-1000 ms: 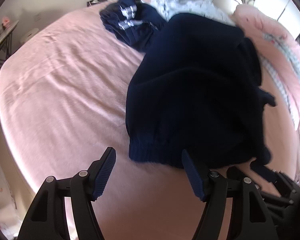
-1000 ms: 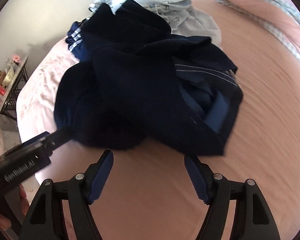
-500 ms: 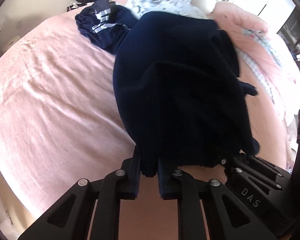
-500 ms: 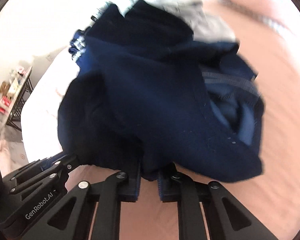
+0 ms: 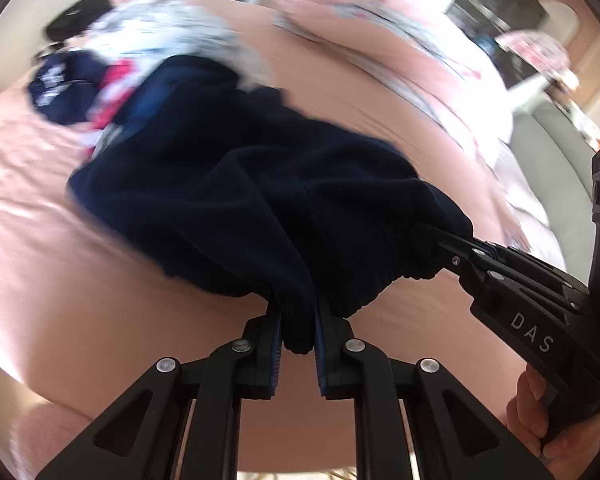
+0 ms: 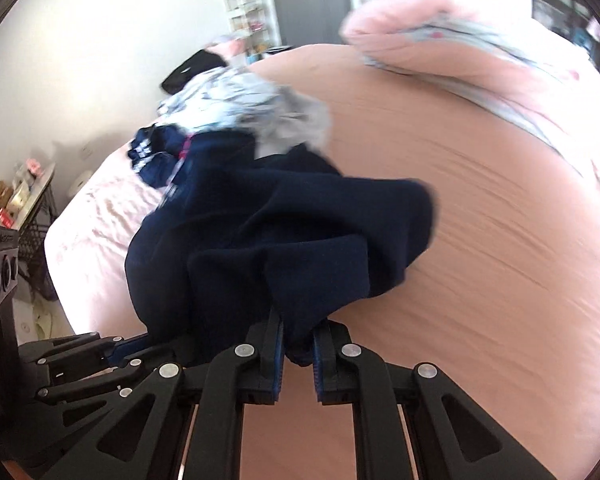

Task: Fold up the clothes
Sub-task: 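Grasp the navy striped pants with the left gripper while the right gripper grasps another edge, then lift the navy pants with both grippers and pull them out of the pile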

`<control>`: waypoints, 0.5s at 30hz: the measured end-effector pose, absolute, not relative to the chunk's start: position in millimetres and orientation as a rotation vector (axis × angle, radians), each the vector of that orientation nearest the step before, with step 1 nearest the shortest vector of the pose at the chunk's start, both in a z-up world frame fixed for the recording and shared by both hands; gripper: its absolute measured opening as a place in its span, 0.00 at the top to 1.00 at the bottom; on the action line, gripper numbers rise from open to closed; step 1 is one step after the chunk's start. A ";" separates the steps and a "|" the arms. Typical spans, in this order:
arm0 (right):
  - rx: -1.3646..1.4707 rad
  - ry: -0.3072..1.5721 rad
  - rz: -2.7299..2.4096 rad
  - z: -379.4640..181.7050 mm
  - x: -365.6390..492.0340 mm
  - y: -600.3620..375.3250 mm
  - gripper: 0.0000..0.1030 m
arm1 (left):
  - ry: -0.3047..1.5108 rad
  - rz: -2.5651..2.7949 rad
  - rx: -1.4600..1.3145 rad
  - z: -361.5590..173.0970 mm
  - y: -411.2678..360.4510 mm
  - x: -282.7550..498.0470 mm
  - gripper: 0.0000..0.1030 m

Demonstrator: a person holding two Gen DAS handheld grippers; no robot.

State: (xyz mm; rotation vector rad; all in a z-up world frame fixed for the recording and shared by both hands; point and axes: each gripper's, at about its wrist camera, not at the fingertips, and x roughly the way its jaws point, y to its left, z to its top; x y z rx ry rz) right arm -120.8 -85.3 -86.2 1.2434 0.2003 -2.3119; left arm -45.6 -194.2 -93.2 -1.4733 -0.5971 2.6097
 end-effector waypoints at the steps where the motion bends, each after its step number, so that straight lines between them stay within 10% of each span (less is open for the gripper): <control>1: 1.257 0.190 -2.331 -85.5 -114.6 -63.3 0.91 | -0.573 2.586 -1.473 -92.7 -178.4 -44.4 0.89; 15: 1.340 -0.091 -2.614 -50.1 -47.0 187.8 0.91 | -0.414 2.275 -1.375 -57.4 43.0 -16.6 0.89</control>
